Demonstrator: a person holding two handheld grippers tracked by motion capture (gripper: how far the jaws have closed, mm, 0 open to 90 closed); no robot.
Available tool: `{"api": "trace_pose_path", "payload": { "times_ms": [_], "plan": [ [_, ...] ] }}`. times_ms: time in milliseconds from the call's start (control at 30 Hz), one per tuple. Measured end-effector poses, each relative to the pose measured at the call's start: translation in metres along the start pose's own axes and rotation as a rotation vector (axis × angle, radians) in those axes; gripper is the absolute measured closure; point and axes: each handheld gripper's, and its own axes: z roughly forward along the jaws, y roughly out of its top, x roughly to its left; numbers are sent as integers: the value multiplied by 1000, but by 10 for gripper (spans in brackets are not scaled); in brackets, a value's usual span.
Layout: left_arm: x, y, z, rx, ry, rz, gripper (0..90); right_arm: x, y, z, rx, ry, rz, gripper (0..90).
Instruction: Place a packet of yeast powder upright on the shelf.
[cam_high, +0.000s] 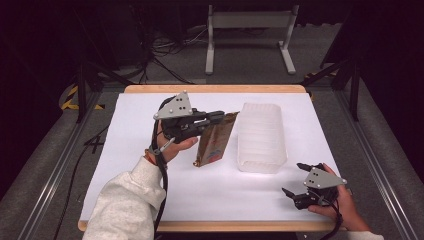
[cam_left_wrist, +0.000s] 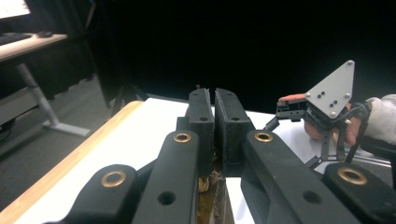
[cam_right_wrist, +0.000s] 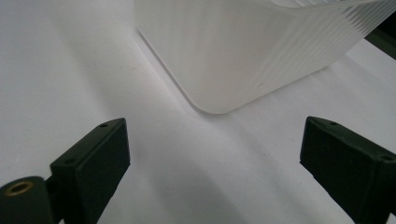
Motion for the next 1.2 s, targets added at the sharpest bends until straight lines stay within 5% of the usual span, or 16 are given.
{"api": "trace_pose_path", "payload": {
  "times_ms": [667, 1200],
  "plan": [
    [12, 43, 54, -31, -115, 82, 864, -1, -3, -4, -10, -2, 12, 89],
    [13, 45, 108, -24, -255, 103, 862, -1, -6, -6, -3, -10, 20, 89]
  ]
}}
